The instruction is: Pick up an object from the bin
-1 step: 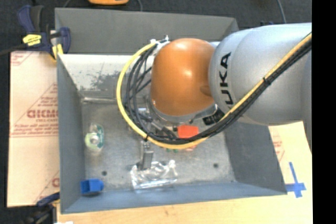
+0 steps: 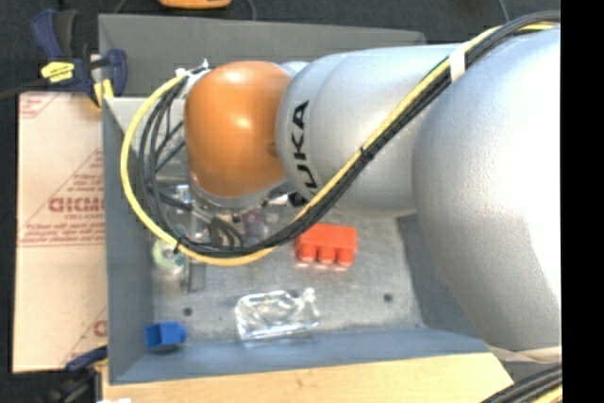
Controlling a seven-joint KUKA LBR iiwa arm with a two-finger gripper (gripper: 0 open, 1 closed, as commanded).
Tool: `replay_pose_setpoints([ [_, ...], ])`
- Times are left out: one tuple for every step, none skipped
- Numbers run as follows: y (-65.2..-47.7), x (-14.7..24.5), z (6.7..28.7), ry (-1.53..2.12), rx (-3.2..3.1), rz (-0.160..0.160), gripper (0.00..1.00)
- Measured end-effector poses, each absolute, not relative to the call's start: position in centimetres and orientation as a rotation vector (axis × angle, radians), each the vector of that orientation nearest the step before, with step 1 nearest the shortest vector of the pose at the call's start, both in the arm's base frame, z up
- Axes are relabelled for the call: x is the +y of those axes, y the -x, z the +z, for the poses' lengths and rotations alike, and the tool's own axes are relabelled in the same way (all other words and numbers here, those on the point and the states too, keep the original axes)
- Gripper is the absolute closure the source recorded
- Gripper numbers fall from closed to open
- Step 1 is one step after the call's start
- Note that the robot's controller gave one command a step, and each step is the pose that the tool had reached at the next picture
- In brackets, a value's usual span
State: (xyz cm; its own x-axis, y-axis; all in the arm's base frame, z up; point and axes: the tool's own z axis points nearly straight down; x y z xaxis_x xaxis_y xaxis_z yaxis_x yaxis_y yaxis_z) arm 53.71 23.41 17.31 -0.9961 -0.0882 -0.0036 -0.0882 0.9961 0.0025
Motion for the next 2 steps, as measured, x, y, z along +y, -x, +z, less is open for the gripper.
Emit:
replay_pose_setpoints([
  [-56.7, 20.6, 6.8, -0.001, 3.137, 0.004, 0.0],
  [-58.3, 23.2, 7.2, 0.672, 3.062, 0.002, 0.0],
])
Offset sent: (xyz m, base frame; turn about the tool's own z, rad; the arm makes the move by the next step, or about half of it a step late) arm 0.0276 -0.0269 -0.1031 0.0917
